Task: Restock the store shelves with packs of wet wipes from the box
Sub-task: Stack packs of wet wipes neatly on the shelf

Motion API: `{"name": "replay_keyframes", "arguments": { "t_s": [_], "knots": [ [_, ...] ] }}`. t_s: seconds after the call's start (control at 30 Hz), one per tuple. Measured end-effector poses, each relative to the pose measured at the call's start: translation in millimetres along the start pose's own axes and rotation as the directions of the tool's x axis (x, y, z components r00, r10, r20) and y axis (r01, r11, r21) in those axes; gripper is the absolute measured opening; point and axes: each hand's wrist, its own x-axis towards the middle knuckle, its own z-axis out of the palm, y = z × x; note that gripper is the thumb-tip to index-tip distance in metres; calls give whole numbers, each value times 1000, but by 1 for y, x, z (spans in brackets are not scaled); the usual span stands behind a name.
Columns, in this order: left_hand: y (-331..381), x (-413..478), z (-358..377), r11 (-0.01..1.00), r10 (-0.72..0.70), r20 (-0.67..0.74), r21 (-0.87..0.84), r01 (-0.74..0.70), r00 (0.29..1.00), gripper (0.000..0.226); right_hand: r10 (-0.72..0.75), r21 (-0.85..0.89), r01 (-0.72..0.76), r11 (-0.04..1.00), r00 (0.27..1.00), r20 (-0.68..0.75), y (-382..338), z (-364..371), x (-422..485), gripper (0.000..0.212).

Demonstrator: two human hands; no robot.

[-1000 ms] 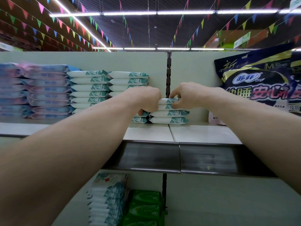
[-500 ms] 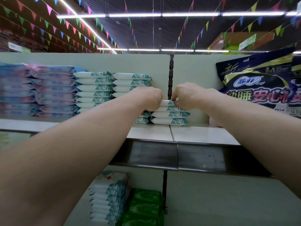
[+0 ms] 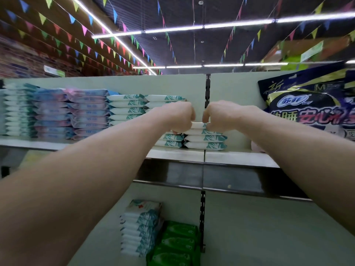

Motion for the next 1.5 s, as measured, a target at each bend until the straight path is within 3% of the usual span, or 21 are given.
{"name": "replay_keyframes", "arguments": {
  "t_s": [0.17, 0.47, 0.83, 1.03, 1.13, 1.23, 1.5],
  "knots": [
    [-13, -18, -9, 993, -96, -42, 69, 99, 994, 25, -65, 73, 69, 995, 996, -55, -15, -5, -8, 21],
    [-55, -110, -45, 932, -288, -96, 200, 302, 953, 27, -277, 172, 310, 935, 941, -193, -111, -22, -18, 14],
    [-143, -288, -122, 708, -604, -181, 325, 627, 776, 29, -521, 236, 589, 773, 801, -295, -304, -68, -64, 17],
    [-181, -424, -167, 533, -769, -151, 384, 754, 621, 28, -642, 324, 726, 606, 687, -339, -431, -99, -130, 9],
    [-188, -498, -180, 448, -832, -119, 432, 783, 542, 25, -724, 367, 784, 501, 612, -319, -493, -107, -172, 16],
    [-191, -574, -183, 348, -907, -59, 456, 819, 418, 14, -804, 390, 825, 408, 527, -274, -547, -111, -223, 10],
    [-191, -767, -174, 87, -994, -6, 510, 856, 105, 33, -925, 439, 880, 183, 305, -227, -668, -100, -368, 9]
  ]
}}
